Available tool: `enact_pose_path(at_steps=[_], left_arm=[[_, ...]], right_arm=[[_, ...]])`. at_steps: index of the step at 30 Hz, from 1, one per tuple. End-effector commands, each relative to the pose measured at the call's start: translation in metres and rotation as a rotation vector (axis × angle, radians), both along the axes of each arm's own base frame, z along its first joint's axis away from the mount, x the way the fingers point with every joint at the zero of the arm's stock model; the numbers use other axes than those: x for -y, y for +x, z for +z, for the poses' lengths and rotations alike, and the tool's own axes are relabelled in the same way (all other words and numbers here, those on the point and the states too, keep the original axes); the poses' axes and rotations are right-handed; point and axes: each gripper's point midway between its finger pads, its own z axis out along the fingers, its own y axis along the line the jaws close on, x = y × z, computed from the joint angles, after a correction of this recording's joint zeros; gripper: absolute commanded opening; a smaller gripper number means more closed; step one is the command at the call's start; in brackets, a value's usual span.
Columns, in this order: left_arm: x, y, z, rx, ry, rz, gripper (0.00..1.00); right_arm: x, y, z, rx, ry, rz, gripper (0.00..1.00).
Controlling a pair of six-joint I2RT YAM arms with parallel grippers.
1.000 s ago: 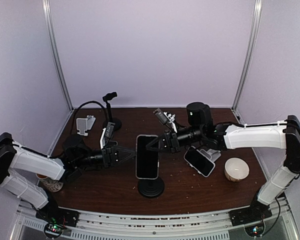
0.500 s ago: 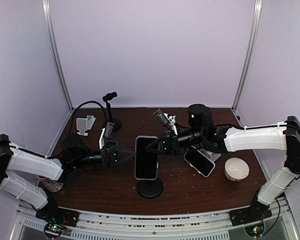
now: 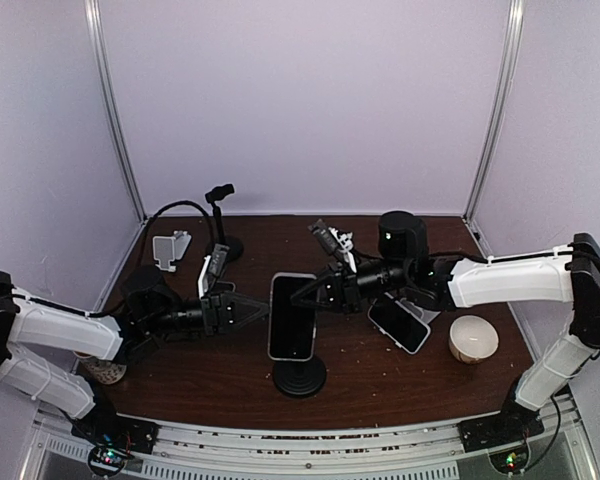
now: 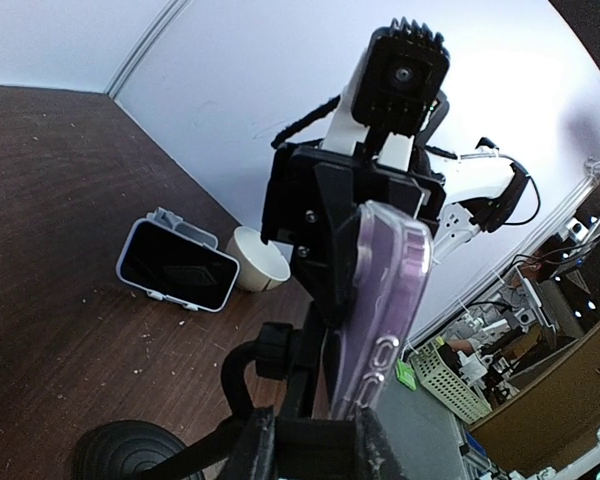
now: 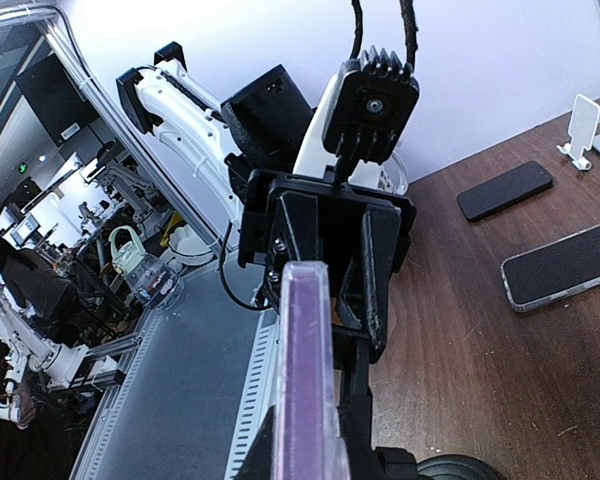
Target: Remove the phone from the phone stand
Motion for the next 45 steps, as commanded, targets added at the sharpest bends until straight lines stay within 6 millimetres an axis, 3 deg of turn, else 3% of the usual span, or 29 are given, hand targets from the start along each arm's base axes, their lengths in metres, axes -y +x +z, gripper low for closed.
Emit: enact_pose_path(at_steps=[1,24,28,32,41,45], left_arm=[[-0.045,0.076,-0.040,-0.106,0.131,0.385,0.00],[-0.088,0.098,-0.086,-0.270,0.294,0.630,0.00],[-0.093,0.095,-0.080,-0.196,0.295,0.621,0.00],[-0.099,0.099,-0.085,-0.232,0.270,0.610,0.00],[-0.086,0.104,-0.067,-0.157,0.297,0.550,0.00],[-0.077,0.099,-0.060,-0.112,0.294,0.490,0.00]], right_arm=[[0.028,-0.072,0.034,0.000,0.076,0.327,0.00],[0.032,-0.096,0.038,0.040,0.090,0.400,0.00],[0.034,-0.097,0.035,0.050,0.076,0.404,0.00],[0.035,-0.101,0.039,0.062,0.080,0.417,0.00],[0.024,-0.114,0.028,0.109,0.029,0.490,0.00],[0.014,-0.111,0.030,0.141,0.011,0.500,0.00]])
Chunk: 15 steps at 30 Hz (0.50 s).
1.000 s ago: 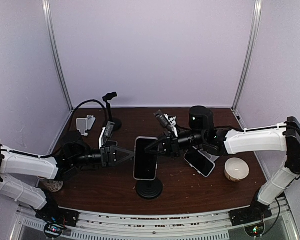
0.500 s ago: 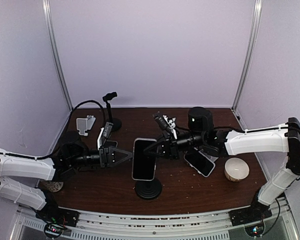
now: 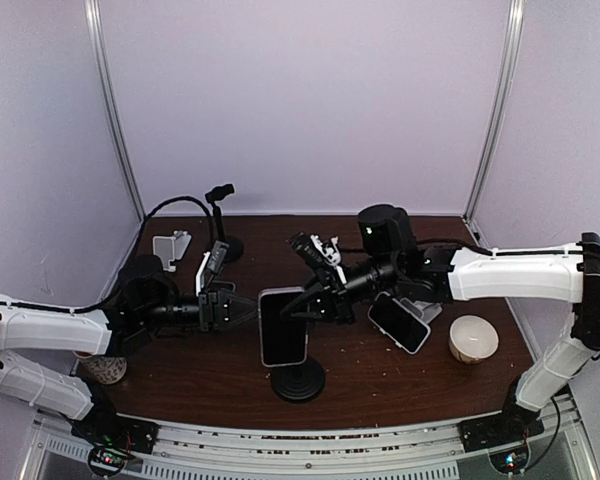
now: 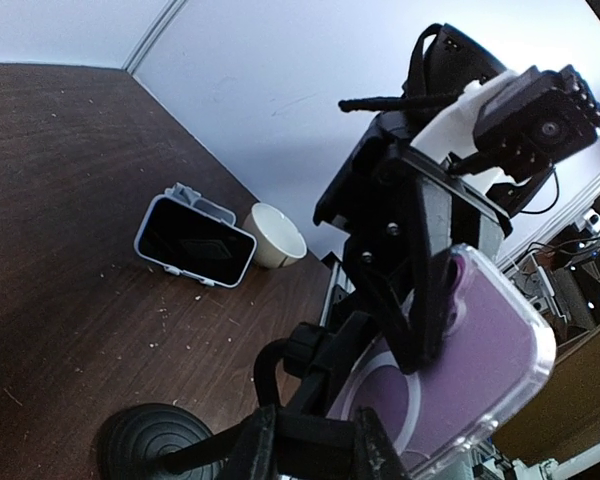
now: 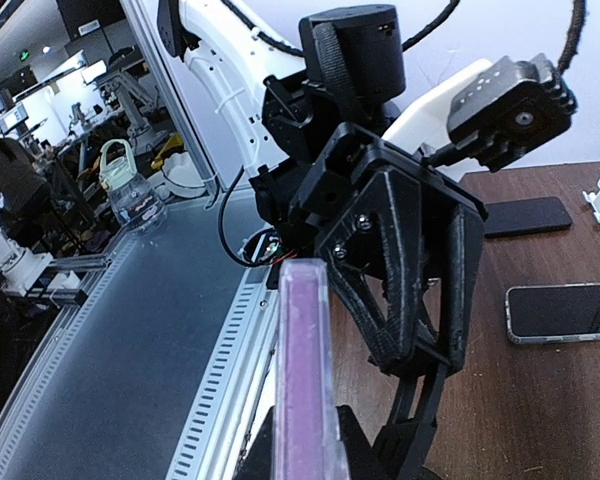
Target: Remove the phone from the phone stand
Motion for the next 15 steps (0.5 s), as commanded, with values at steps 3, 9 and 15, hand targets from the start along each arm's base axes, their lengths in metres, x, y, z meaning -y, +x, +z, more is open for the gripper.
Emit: enact_pose_path(at_steps=[3,9,15], left_arm=[[-0.052,0.084,-0.041,0.028,0.186,0.408,0.00],[-0.024,0.062,-0.023,0.127,0.157,0.282,0.00],[-0.004,0.047,-0.023,0.146,0.144,0.209,0.00]], right_arm=[[0.019,-0.071,0.024,-0.108,-0.011,0.358,0.00],[-0.002,-0.051,0.036,-0.084,0.023,0.296,0.00],[-0.020,-0.036,0.069,-0.075,0.107,0.255,0.00]])
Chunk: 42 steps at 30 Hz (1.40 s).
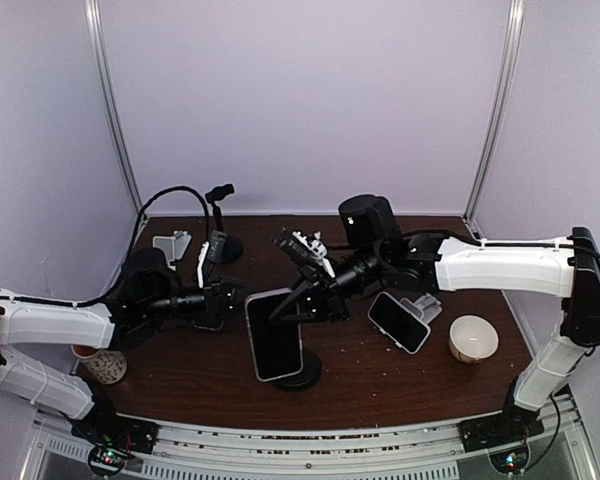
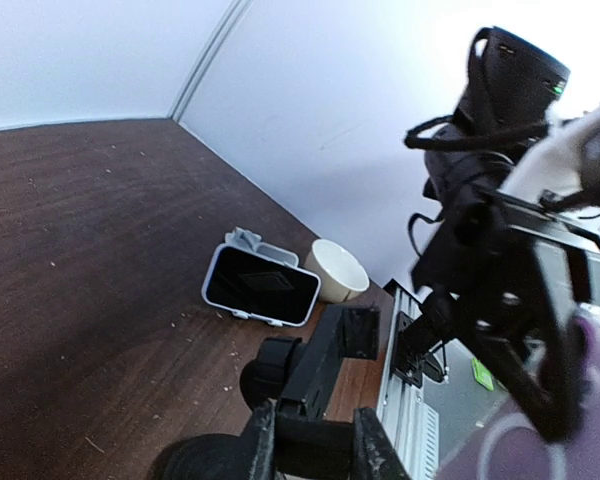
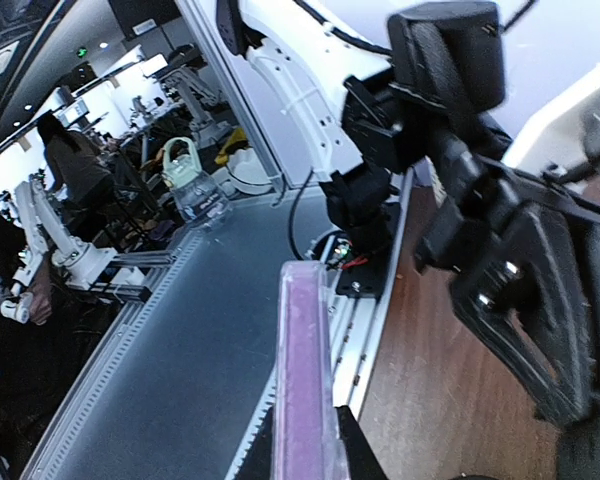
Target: Remove the phone from the phone stand
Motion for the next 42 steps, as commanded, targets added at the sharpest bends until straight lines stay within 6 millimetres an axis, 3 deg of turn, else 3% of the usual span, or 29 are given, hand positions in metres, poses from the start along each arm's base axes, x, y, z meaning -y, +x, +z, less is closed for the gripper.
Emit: enact_pose_path(at_steps=[1,5,10,18,21,32,42], left_arm=[[-0.002,0.023,-0.025,-0.001,0.085,0.121,0.00],[0.002,0.020,-0.024,-0.001,0.072,0.104,0.00],[-0.001,0.023,-0.018,0.012,0.070,0.133,0.00],[-0.002,0.030,-0.008,0.047,0.070,0.164,0.00],[0.000,0.032,0.000,0.074,0.064,0.164,0.00],[0.008,0.043,0.032,0.179,0.038,0.175,0.00],[0.016,0.075,0.061,0.237,0.009,0.240,0.00]], right_arm=[[-0.009,-0.018,0.063,-0.010,0.152,0.109,0.00],[-0.015,-0.013,0.078,-0.018,0.198,0.100,0.00],[-0.010,-0.012,0.100,-0.034,0.244,0.069,0.00],[0.020,0.011,0.113,-0.051,0.251,-0.070,0.00],[0.033,0.012,0.111,-0.042,0.248,-0.103,0.00],[0.080,0.024,0.075,-0.040,0.161,-0.259,0.00],[0.102,0.040,0.065,-0.048,0.149,-0.340,0.00]])
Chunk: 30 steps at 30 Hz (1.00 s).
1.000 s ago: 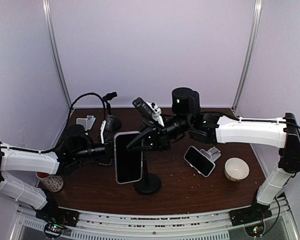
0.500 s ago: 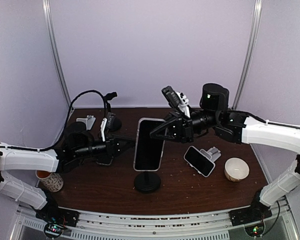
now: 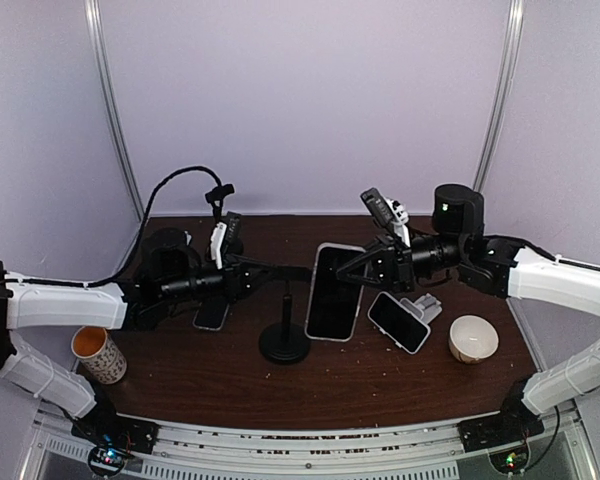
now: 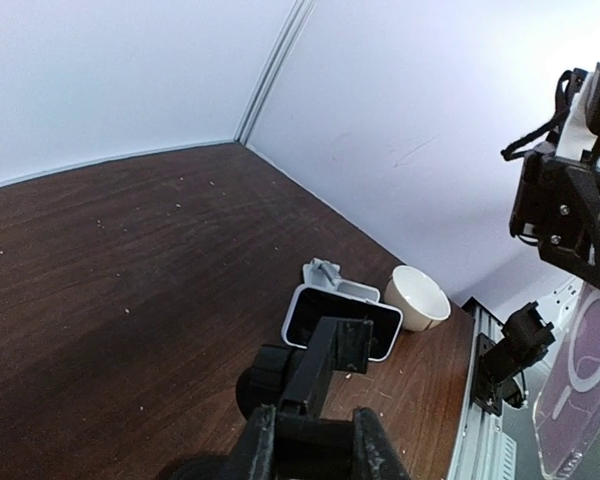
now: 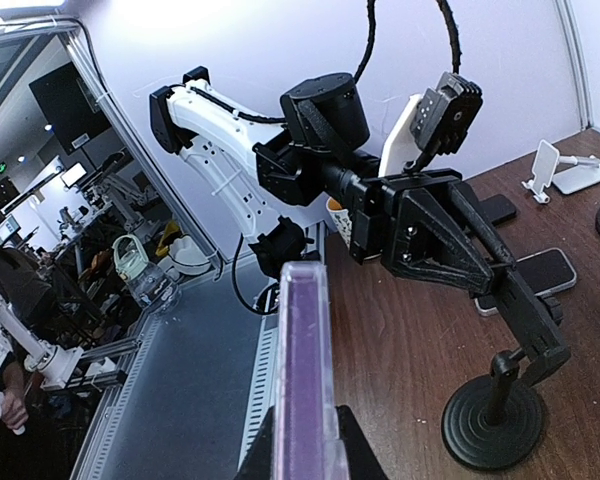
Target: Remove the phone from the phone stand
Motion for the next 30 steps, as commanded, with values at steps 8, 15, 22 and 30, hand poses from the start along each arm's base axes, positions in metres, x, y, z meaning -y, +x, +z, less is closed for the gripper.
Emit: enact_pose_path(at_steps=[8,15,22,30], left_arm=[[-0.011,0.078,0.078,0.198,-0.144,0.147,0.00],[-0.011,0.125,0.100,0.258,-0.171,0.185,0.00],[-0.003,0.175,0.106,0.315,-0.178,0.227,0.00],[0.006,0.226,0.096,0.346,-0.172,0.268,0.00]], right_arm=[[0.012,0.003,0.014,0.059,0.051,-0.032,0.00],[0.016,0.007,0.010,0.056,0.052,-0.046,0.00],[0.018,0.010,0.004,0.048,0.049,-0.055,0.00],[0.021,0.015,-0.003,0.038,0.038,-0.071,0.00]])
